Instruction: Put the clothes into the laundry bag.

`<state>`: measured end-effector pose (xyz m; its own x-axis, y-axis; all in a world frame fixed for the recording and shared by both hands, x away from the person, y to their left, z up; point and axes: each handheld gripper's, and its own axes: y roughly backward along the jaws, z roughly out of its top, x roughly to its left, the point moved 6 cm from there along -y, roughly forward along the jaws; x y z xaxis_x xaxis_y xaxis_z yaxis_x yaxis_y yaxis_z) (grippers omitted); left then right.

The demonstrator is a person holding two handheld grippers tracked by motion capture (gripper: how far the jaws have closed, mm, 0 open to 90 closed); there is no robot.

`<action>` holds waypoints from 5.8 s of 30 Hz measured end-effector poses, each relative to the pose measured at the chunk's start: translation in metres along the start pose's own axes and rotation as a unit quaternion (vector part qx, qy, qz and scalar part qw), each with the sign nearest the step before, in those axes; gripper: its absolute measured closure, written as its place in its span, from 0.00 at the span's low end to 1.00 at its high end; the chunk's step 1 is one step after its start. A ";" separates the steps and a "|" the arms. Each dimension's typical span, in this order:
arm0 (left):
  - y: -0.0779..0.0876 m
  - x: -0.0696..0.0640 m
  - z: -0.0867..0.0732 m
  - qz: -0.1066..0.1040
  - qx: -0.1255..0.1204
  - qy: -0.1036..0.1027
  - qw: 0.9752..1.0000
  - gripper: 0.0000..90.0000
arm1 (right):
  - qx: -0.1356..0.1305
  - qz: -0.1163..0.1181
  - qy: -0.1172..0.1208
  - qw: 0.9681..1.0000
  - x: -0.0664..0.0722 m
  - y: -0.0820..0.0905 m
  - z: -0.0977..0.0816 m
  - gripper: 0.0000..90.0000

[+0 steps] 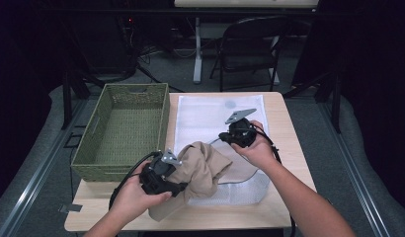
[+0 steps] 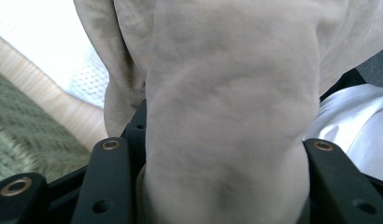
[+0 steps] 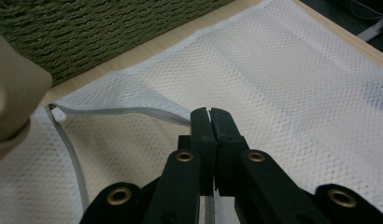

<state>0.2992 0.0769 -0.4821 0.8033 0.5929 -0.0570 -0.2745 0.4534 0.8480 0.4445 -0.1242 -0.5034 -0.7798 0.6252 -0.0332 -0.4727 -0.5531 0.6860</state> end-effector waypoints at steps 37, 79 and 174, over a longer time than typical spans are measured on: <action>-0.071 -0.025 0.020 -0.022 0.025 -0.019 0.999 0.55 | -0.016 0.004 0.022 1.000 0.012 0.016 0.003 0.99; -0.108 -0.003 0.042 0.017 0.028 0.047 0.998 0.55 | -0.032 -0.003 0.065 0.997 0.031 0.048 0.002 0.99; -0.085 -0.003 0.028 0.057 -0.099 0.046 0.992 0.35 | -0.033 -0.002 0.052 0.998 0.030 0.037 -0.001 0.98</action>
<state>0.3353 0.0178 -0.5395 0.7120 0.7018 -0.0229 -0.4663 0.4969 0.7319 0.4034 -0.1270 -0.4793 -0.8152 0.5680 -0.1131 -0.4983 -0.5882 0.6370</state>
